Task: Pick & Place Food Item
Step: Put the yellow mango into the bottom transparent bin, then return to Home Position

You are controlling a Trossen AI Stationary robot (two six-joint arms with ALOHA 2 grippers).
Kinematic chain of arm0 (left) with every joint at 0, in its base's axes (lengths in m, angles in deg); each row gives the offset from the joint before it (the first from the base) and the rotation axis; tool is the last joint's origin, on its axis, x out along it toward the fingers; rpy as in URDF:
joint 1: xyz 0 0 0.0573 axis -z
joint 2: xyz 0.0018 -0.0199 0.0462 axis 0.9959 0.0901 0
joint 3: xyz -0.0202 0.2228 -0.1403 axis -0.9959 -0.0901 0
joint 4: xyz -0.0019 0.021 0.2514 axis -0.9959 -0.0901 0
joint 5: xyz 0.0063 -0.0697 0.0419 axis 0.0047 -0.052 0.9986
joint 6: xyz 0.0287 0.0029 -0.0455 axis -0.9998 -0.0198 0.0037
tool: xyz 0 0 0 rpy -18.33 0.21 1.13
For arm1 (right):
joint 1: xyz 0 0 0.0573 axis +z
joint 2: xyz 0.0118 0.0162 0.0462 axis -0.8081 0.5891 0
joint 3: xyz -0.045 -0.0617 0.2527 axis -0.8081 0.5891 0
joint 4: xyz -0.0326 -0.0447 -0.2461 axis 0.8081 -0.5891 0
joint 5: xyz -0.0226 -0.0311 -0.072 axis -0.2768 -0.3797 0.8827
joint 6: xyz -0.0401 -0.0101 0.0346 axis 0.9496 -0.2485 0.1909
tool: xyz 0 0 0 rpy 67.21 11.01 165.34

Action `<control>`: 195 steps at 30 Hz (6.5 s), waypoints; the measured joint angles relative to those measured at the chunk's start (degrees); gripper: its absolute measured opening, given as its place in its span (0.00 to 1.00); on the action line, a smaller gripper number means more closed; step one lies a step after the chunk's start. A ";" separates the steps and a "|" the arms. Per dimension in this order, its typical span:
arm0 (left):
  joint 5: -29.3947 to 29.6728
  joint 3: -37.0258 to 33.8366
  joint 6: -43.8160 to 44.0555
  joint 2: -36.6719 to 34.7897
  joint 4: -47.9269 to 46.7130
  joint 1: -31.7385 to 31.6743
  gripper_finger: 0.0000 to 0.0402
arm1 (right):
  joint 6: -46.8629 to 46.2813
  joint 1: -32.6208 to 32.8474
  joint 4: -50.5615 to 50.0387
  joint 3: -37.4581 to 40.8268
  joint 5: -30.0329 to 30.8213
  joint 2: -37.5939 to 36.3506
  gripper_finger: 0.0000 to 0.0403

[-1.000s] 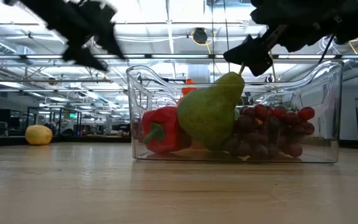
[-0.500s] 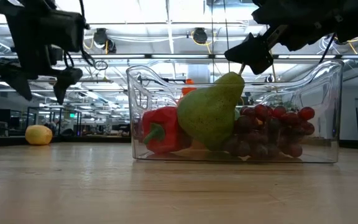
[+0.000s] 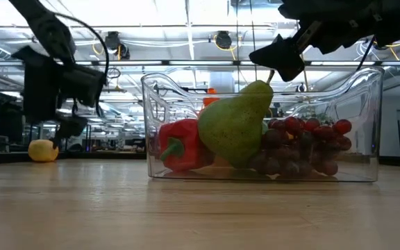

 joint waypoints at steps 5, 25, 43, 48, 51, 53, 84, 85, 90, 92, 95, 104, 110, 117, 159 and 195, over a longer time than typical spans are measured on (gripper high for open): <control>3.26 -2.51 -3.15 2.90 7.82 -3.23 0.93 | -0.01 0.10 0.39 -0.01 -0.01 0.00 0.82; -6.98 -3.42 -32.55 1.05 26.76 -7.41 0.50 | -3.84 0.08 -0.64 -0.02 0.08 -1.98 0.82; -24.19 -0.47 -66.90 -17.67 63.17 20.16 0.50 | 3.58 -0.03 -1.79 0.00 16.49 -5.79 0.82; -24.30 -0.43 -72.93 -15.71 75.58 27.77 0.52 | 1.84 -1.20 3.65 -0.02 19.54 -4.14 0.82; -24.31 -0.41 -74.91 -13.21 81.65 30.56 0.53 | 0.65 -2.39 10.21 0.00 19.29 -1.83 0.83; -24.25 -0.38 -75.59 -11.15 83.95 31.61 0.52 | -0.23 -3.45 15.55 -0.02 19.31 0.15 0.84; -33.06 11.88 -79.16 5.15 85.75 30.93 0.51 | 7.72 -4.13 32.69 -2.43 8.76 10.69 0.61; -33.06 11.88 -78.91 5.15 85.77 30.92 0.51 | 7.64 -4.25 32.68 -2.43 8.72 10.68 0.57; -33.00 11.88 -78.68 5.15 85.76 30.92 0.54 | 8.33 -4.49 32.58 -2.43 8.71 10.67 0.47; -32.87 11.88 -78.72 5.15 85.78 30.93 0.54 | 9.81 -4.47 32.57 -2.43 8.71 10.67 0.47; -33.21 11.88 -78.68 4.36 85.50 30.92 0.56 | 11.79 -3.99 32.04 -2.43 8.77 9.66 0.47; -37.26 11.95 -79.56 -12.36 71.78 29.66 0.65 | 14.41 -1.12 13.28 -2.23 12.54 0.59 0.47; -36.45 11.95 -81.11 -16.48 70.03 29.63 0.65 | 12.28 1.36 6.79 -0.36 22.66 0.53 0.47; -34.38 11.86 -80.98 -14.15 69.64 28.78 0.62 | 10.27 1.79 11.87 2.63 24.20 6.71 0.47; -28.46 11.89 -94.95 -40.65 37.64 27.49 0.66 | 14.37 12.53 -42.43 2.47 24.07 -53.65 0.96; -33.90 -31.35 -81.43 -76.58 62.44 13.94 0.67 | 13.70 12.45 -26.90 29.67 25.46 -77.86 0.96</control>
